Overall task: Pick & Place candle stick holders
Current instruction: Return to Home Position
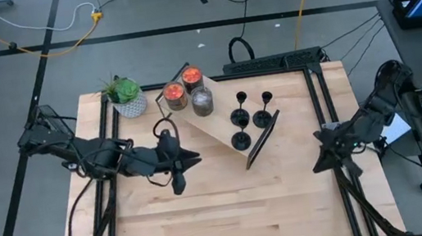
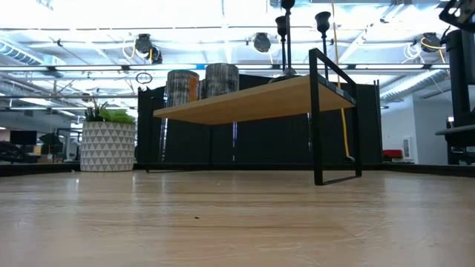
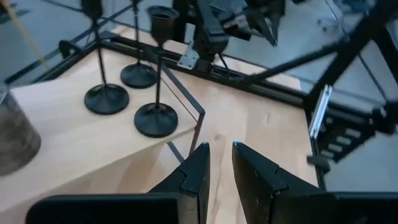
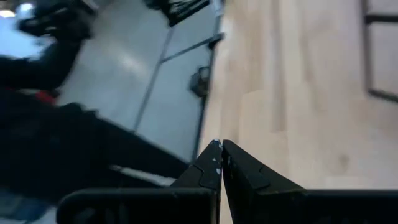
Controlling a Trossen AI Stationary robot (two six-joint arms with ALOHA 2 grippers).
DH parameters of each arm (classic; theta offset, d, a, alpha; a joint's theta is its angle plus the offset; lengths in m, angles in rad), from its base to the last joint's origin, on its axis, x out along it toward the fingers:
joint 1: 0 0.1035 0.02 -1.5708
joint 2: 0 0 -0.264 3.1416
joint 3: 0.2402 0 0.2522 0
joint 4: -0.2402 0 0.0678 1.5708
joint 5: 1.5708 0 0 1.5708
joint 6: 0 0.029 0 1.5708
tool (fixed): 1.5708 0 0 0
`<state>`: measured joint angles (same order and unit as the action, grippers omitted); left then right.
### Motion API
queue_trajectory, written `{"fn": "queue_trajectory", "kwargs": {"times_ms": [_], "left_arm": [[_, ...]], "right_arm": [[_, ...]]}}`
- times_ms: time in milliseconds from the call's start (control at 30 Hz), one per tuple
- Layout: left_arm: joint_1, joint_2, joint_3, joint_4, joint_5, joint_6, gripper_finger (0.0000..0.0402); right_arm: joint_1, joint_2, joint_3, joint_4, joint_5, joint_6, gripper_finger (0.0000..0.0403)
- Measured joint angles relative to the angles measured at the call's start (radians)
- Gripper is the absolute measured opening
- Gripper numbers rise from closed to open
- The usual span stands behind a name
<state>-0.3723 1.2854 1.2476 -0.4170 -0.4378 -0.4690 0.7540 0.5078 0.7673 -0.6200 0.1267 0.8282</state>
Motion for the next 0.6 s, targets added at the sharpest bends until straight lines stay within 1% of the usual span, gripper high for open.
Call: {"fn": "queue_trajectory", "kwargs": {"times_ms": [100,233,333,467,600], "left_arm": [[0.016,-0.001,0.000,-0.007,0.057,0.061,0.0072],[0.054,-0.011,0.000,-0.070,0.173,0.104,0.0072],[0.081,-0.018,-0.028,-0.086,0.230,0.122,0.0072],[0.109,-0.058,-0.116,-0.032,0.272,0.135,0.0072],[0.120,-0.158,-0.265,0.077,0.293,0.129,0.0072]], "right_arm": [[0.000,-0.057,-0.025,0.019,-0.055,-0.014,0.0006],[0.000,-0.112,-0.031,0.025,-0.076,-0.112,0.0006],[0.000,-0.163,-0.032,0.067,-0.077,-0.181,0.0006],[0.000,-0.219,-0.032,0.133,-0.077,-0.267,0.0006],[0.000,-0.261,-0.032,0.155,-0.072,-0.331,0.0006]]}}
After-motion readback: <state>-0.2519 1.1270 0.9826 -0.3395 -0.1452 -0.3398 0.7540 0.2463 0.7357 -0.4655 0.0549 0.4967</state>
